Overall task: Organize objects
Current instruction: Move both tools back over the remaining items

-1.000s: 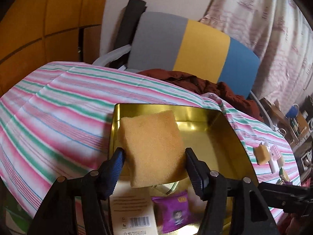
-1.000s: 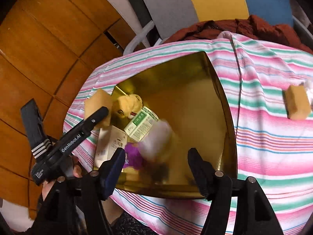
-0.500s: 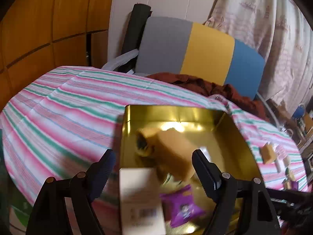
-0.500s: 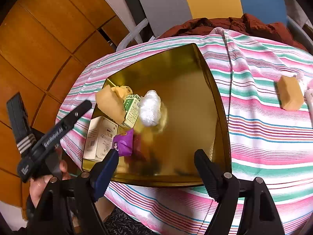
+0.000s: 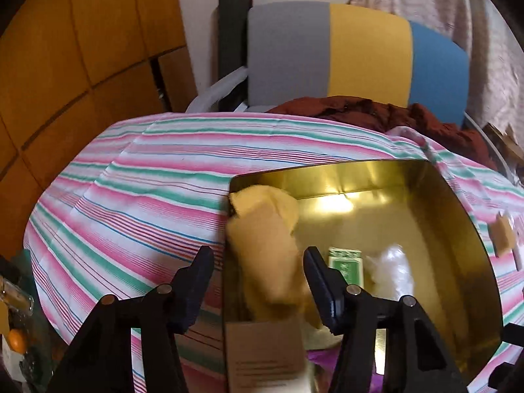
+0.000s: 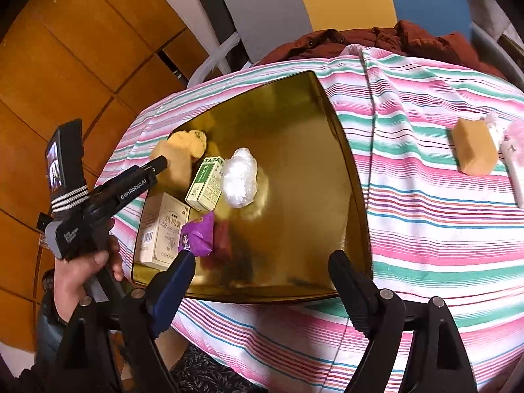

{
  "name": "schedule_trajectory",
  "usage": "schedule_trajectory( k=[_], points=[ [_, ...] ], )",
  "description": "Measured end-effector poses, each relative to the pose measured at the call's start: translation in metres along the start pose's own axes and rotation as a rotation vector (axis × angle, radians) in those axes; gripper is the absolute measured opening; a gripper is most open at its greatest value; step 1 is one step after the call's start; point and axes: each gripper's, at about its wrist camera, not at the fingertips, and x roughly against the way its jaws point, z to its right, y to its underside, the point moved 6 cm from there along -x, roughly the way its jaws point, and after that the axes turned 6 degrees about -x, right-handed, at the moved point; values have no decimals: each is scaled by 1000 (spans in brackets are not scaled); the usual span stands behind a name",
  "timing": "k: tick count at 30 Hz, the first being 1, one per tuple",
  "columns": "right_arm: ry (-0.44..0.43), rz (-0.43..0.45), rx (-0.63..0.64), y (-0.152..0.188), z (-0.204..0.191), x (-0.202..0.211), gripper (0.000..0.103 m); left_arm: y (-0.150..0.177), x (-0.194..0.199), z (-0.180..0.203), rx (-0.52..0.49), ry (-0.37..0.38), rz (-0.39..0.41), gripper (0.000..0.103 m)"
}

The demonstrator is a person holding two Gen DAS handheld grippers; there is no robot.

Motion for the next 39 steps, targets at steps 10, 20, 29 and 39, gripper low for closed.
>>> schedule_trajectory(
  k=[10,20,29,39],
  points=[
    [8,57,42,1,-7,7,88,32,57,12,86,167,90,59],
    [122,159,137,1,-7,25,103,48,93,51,5,219,131,59],
    [241,175,150,-3,26,34,103,57,100,77,-62,235,127,60],
    [352,208,-12,-26,116,77,103,61,101,103,-122,302,114,60]
  ],
)
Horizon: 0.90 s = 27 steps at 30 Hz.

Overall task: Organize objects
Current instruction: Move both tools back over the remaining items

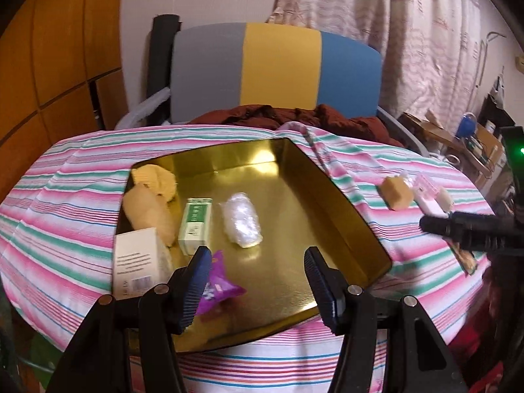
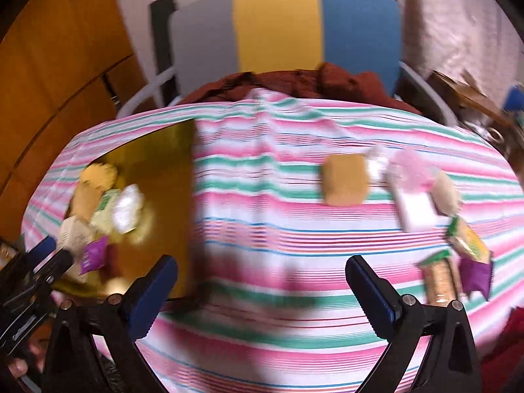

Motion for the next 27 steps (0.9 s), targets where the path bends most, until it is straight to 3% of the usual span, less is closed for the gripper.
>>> schedule_trajectory(
  k=[5,10,14,17,27],
  points=[
    [100,29,-137,-19,77,9,103,-2,-3,17,-26,56,-5,60],
    [206,83,-370,-25,168,18,103,-7,-4,39,-71,107,-7,60],
    [186,96,-592,-12,216,17,103,-11,-7,61,-115,150,-14,60],
    [129,85,-690,-7,231,15,103,-16,-11,80,-148,180,-25,60],
    [66,74,-695,-3,227,13,103,-37,-37,150,-228,257,-67,60]
  ],
)
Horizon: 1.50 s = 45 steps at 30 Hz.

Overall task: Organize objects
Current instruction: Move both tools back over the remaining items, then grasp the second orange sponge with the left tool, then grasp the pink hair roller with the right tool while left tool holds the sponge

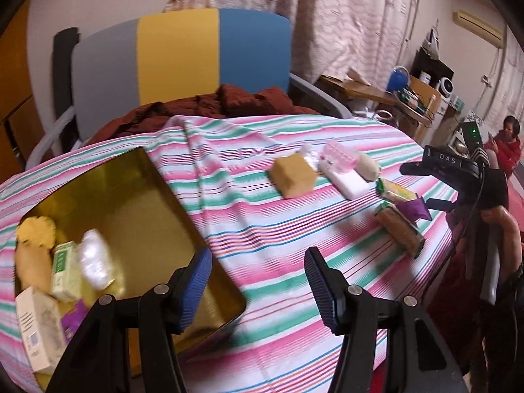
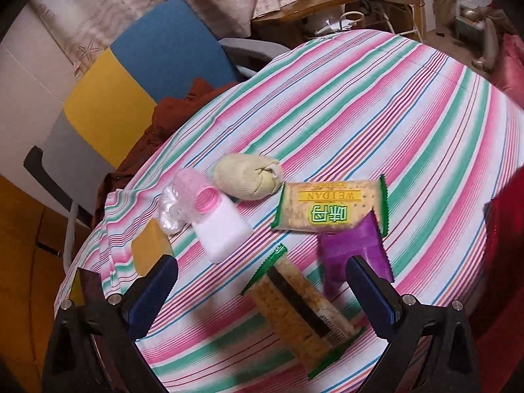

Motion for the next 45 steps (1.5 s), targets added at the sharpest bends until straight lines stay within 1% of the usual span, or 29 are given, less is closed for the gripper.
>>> schedule_trajectory(
  k=[2,6,8,10,13,19,23,28,31,32,33,34,35,38,45],
  points=[
    [-15,-6,-6,1,-1,-2,103,-8,-11,7,-13,0,-12,60],
    [-45,-16,-7,2,-4,-3,103,-21,-34,16,8,16,-47,61],
    [-58,-24,-4,2,-6,-4,103,-28,-47,20,13,12,-66,70],
    [-72,-34,-2,3,-8,-5,103,-35,-62,23,18,18,-79,72],
    [-92,-46,-2,5,-9,-6,103,-48,-86,29,7,5,-93,81],
    [-131,-62,-10,6,-11,-5,103,-70,-133,39,-7,-15,-135,82],
    [-144,-71,5,8,-15,-7,103,-83,-163,48,-20,-35,-147,83],
    [-150,-90,18,10,-18,-11,103,-89,-197,46,15,-69,-200,83],
    [-145,-94,23,10,-19,-12,103,-90,-214,44,27,-72,-225,83],
    [-145,-94,23,10,-18,-13,103,-87,-218,42,47,-53,-238,78],
    [-145,-93,22,9,-18,-12,103,-85,-218,41,67,-38,-240,74],
    [-144,-93,21,9,-18,-13,103,-84,-214,40,72,-30,-218,65],
    [-143,-93,21,9,-18,-13,103,-81,-210,43,65,-3,-208,59],
    [-143,-93,26,9,-19,-13,103,-67,-191,49,30,13,-174,55],
    [-116,-85,54,10,-21,-13,103,-16,-143,57,-19,35,-125,54]
  ],
)
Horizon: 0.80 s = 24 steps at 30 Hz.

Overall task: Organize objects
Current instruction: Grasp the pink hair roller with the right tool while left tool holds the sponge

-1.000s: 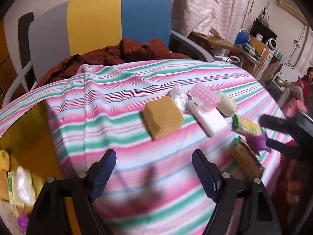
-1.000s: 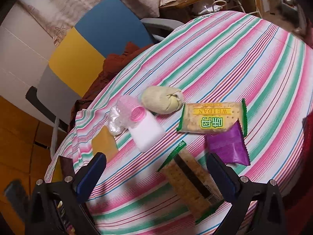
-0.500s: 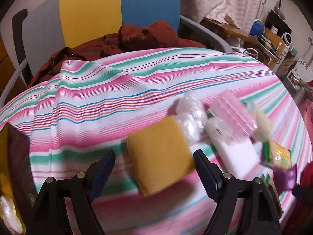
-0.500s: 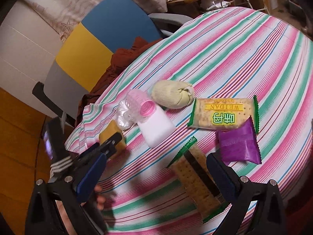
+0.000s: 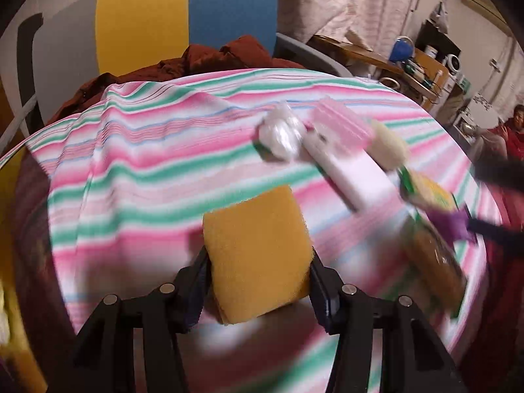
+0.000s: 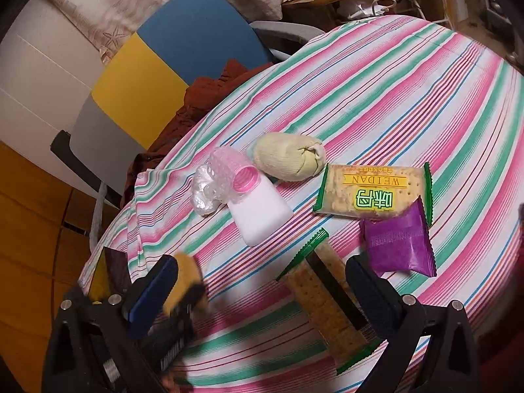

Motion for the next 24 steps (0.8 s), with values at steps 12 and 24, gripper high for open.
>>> schedule_trajectory(
  k=[12,24],
  points=[
    [136,-43,291,5,-41,-17,103,11,-1,3,-29,22,57,55],
    [320,-78,733,-44,-96,-107,96,14,-2,-1,4,69,89,56]
  ],
)
